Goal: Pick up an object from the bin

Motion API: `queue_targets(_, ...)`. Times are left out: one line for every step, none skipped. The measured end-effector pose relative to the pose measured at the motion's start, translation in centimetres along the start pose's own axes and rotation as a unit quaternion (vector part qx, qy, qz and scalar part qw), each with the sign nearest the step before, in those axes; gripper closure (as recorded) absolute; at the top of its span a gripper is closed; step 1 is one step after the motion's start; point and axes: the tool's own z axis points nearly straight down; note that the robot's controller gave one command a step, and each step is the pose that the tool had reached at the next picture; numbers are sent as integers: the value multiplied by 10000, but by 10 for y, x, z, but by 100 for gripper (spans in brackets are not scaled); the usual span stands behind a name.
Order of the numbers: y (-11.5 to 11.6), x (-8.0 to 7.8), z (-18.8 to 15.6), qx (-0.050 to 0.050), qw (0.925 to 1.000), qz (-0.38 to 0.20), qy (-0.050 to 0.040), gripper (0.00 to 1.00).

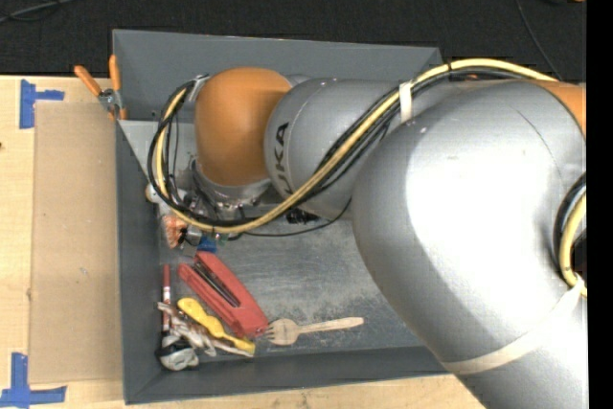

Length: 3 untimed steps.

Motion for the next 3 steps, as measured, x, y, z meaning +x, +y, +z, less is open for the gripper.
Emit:
queue_targets(0,0,0,-1,10000,4,1,100)
queue_targets(-1,0,-6,6,10000,9,10,100)
queue_targets(-1,1,-38,16,10000,16,28,100)
